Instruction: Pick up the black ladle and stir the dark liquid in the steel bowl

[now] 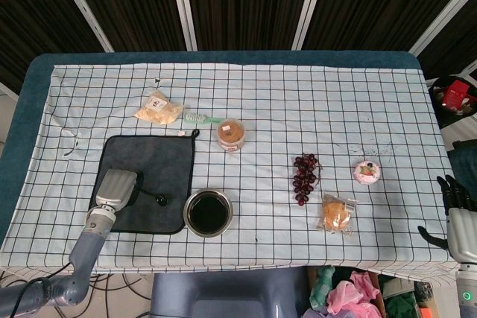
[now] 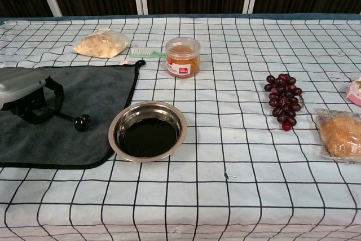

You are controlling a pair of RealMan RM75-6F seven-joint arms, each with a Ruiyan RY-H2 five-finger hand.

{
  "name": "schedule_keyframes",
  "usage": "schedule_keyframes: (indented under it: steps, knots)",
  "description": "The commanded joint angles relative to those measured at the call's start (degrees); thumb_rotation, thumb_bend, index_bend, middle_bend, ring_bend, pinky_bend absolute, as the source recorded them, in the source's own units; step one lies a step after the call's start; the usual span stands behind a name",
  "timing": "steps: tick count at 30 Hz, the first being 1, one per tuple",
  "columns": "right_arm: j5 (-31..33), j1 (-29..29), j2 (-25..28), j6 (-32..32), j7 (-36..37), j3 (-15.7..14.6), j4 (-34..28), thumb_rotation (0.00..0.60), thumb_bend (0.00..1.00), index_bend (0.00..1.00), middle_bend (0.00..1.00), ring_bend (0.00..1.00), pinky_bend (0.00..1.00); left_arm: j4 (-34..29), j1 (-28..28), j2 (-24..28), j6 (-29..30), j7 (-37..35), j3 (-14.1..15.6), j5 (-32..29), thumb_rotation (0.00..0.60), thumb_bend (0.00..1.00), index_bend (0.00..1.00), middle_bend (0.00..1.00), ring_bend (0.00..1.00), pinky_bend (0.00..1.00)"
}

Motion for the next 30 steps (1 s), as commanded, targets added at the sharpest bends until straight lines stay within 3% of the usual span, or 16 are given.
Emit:
schedule_keyframes:
  steps: [1,20,30]
  knots:
    - [-0.03,0.03,-0.02,-0.06,-0.03,-0.03,0.03,0.600,0.12,0.03,0.01,0.06,0.22,0.15,-0.02,-0.05,-0.09,0.10,0.01,-0.15,0.600,0.46,0.62,1.00,0.98,0.96]
    - [0.02,-0.10,0.12,0.22,0.02,0.06,-0.16,0.600,0.12,0.03,0.01,0.06,0.22,0.82,-0.39,-0.38,-0.95,-0.25,-0.32,-0.91,0.600,0.46,0.62,1.00,0.98,0.96]
    - [-0.06,-0.24,0.33,0.46,0.49,0.13,-0.20,0.600,0.12,0.03,0.01,0.06,0.22,-2.58,-0.56,1.65,-0.79,-0.75,-0.98,-0.91,0.600,0.46,0.62,1.00,0.98,0.96]
